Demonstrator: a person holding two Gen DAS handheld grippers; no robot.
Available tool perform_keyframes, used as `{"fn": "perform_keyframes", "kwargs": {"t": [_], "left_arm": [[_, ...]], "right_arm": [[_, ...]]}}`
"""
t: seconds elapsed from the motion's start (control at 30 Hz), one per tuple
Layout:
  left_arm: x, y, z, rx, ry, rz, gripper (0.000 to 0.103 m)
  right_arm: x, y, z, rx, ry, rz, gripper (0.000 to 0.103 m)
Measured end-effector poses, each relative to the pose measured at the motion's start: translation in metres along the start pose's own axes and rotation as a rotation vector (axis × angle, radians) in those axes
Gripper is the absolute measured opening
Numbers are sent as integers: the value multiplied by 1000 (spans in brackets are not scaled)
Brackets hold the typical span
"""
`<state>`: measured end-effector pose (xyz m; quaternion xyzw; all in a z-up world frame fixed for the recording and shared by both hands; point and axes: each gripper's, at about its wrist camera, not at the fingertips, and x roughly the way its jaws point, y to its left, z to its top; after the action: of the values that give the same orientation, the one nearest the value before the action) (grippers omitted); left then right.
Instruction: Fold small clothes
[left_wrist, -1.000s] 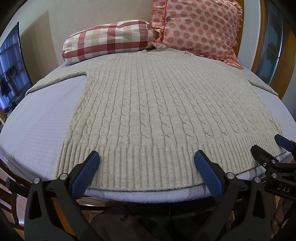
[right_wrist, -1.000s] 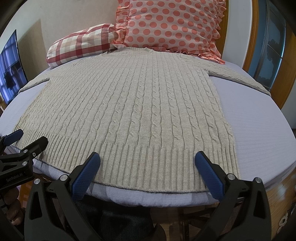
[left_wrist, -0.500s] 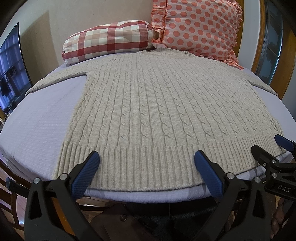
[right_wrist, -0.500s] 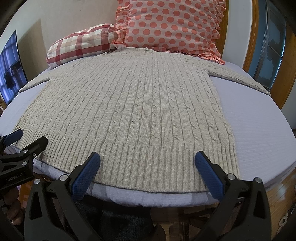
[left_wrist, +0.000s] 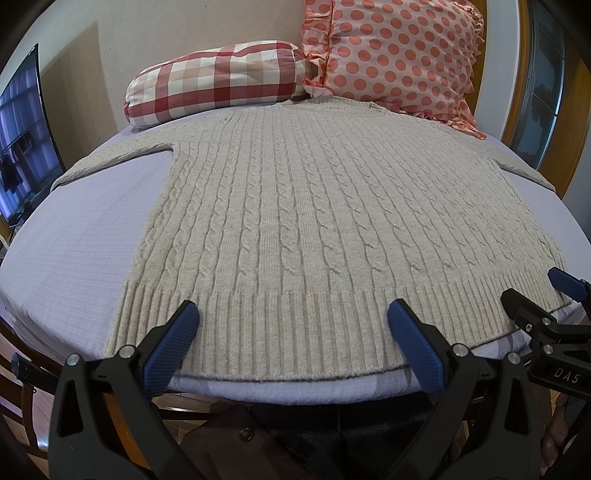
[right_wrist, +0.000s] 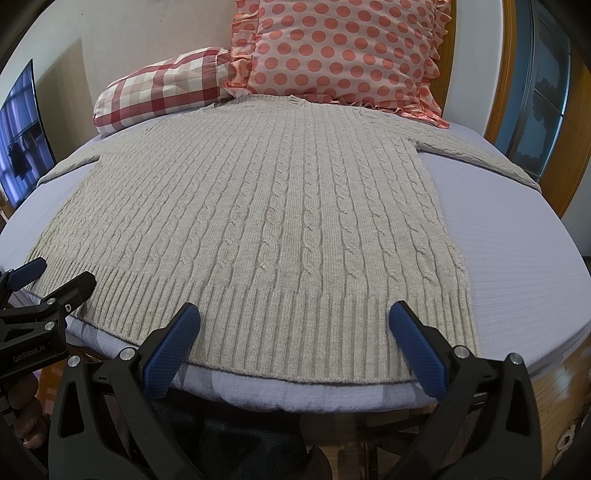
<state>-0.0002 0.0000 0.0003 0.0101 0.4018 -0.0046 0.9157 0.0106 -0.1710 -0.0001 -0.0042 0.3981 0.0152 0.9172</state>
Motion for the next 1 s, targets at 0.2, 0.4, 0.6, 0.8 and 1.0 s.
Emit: {"fn": "perform_keyframes", "kwargs": {"t": [0.2,0.4,0.6,0.8,1.0], "left_arm": [[0,0,0,0,-1,0,101],[0,0,0,0,-1,0,101],[0,0,0,0,-1,0,101],[0,0,0,1,-2,0,101],[0,0,0,0,-2,0,101]], "right_arm": [[0,0,0,0,0,0,102],[0,0,0,0,-1,0,102],[-1,0,-1,0,-2,0,102],[0,0,-1,1,-2,0,102],[-3,0,2,1,-3,0,102]]}}
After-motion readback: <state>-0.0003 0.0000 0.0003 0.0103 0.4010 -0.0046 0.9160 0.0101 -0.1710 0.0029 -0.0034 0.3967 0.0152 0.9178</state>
